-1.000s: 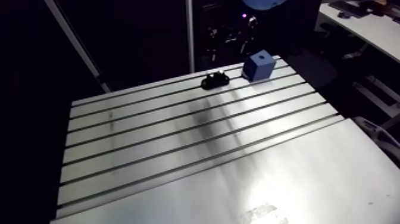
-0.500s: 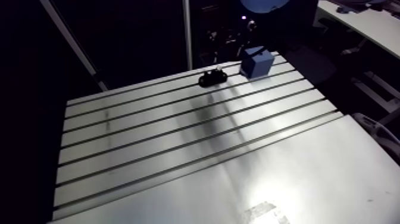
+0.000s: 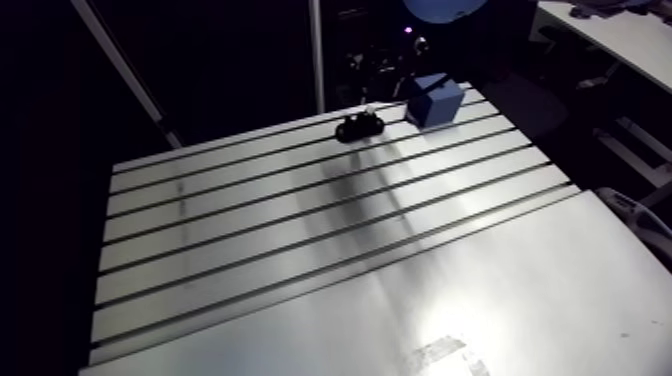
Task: Pick up the M10 bolt and insert it into the hex recess until seated.
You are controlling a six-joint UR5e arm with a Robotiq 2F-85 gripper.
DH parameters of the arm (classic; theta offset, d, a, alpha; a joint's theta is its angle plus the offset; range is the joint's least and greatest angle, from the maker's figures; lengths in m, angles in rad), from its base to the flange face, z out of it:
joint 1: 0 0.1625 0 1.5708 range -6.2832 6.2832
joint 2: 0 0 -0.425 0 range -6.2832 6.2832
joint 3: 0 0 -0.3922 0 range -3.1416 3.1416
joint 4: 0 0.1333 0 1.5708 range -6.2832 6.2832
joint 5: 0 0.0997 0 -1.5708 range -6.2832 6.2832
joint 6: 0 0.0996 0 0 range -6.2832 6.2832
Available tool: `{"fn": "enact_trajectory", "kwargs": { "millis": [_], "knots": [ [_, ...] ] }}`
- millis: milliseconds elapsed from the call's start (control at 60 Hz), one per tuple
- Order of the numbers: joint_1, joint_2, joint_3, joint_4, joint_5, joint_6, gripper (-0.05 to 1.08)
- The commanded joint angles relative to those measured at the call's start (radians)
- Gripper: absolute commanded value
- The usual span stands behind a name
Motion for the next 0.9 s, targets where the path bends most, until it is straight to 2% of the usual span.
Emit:
{"fn": "enact_trajectory", "kwargs": {
  "millis": [17, 150, 900],
  "knots": [
    [0.002, 0.013, 0.007, -0.025, 0.008, 0.005, 0.36],
    [0.004, 0.013, 0.012, -0.031, 0.024, 0.012, 0.36],
    [0.007, 0.025, 0.021, -0.065, 0.016, 0.048, 0.44]
  ]
}}
